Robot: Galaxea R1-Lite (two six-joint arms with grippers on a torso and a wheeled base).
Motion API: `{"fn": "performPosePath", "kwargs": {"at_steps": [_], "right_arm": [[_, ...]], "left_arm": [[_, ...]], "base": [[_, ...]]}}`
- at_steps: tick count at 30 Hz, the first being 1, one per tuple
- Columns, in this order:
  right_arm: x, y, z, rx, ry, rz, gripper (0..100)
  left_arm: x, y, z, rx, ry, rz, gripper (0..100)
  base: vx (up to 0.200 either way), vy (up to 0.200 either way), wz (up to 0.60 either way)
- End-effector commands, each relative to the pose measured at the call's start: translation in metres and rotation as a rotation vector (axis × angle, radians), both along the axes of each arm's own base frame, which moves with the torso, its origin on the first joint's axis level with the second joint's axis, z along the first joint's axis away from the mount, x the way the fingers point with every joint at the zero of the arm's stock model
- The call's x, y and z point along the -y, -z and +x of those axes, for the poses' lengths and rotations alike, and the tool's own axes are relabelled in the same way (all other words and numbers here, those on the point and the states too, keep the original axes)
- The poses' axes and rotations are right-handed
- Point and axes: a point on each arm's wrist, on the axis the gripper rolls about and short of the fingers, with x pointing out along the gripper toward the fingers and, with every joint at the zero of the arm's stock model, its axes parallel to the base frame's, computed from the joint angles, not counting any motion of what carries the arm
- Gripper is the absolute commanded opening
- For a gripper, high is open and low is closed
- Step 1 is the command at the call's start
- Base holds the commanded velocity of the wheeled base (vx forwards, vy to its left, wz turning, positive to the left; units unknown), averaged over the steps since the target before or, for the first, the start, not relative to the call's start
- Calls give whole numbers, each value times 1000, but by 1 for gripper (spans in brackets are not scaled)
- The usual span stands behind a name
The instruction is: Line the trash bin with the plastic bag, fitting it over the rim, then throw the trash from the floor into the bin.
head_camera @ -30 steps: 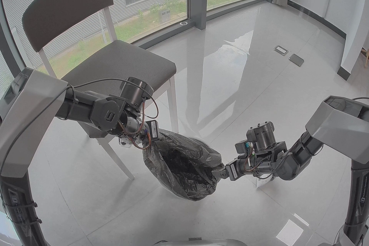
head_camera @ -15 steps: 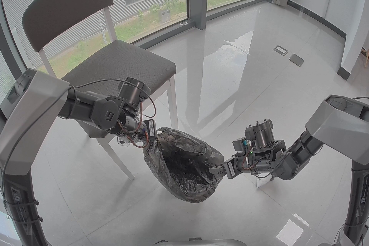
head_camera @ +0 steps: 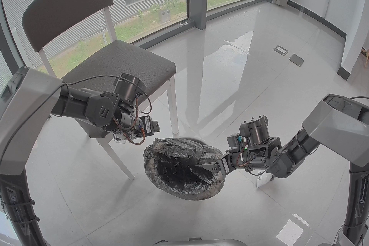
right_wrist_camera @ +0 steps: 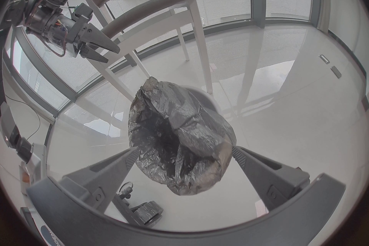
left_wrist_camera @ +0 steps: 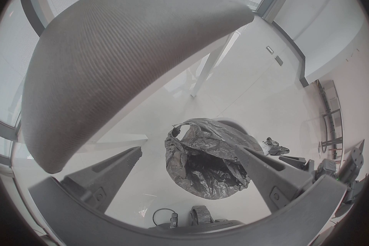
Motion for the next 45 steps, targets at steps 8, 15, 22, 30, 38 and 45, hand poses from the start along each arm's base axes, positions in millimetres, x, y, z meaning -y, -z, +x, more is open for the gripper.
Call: {"fn": "performPosePath", "kwargs": {"at_steps": [8, 15, 22, 30, 38, 45], "right_arm": [[-33, 28, 18, 51, -96, -44, 100], [-36, 46, 33, 92, -131, -93, 100], [-31, 52, 49, 137, -129, -114, 0], [-31, 45, 55, 163, -123, -105, 0], [-27, 18, 77, 263, -93, -78, 0], [-18, 7, 90, 311, -80, -92, 0]], "left_arm": [[12, -49, -30, 110, 57, -49, 100], [22, -66, -44, 158, 90, -63, 100], [32, -74, -52, 185, 122, -77, 100], [30, -77, -55, 191, 120, -80, 100], [28, -85, -60, 208, 114, -90, 100], [24, -87, -72, 204, 118, -87, 100]], "base": [[0, 0, 0], [0, 0, 0], [0, 0, 0], [0, 0, 0], [0, 0, 0], [0, 0, 0]]}}
